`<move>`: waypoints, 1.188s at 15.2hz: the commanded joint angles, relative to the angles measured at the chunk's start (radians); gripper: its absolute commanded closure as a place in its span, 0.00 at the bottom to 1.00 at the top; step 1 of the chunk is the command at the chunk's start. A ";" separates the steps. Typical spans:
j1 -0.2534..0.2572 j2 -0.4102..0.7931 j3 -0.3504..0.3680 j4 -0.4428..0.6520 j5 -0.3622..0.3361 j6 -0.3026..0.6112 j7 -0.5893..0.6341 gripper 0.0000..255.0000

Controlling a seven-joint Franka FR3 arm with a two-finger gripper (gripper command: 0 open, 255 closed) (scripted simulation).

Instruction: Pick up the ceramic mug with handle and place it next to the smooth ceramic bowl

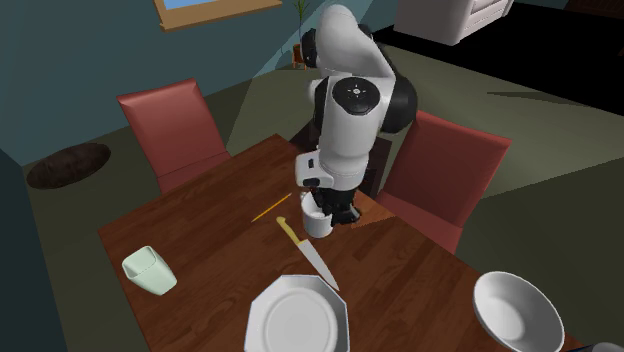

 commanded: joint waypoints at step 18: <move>0.403 0.343 0.059 0.563 -0.097 -0.243 0.354 1.00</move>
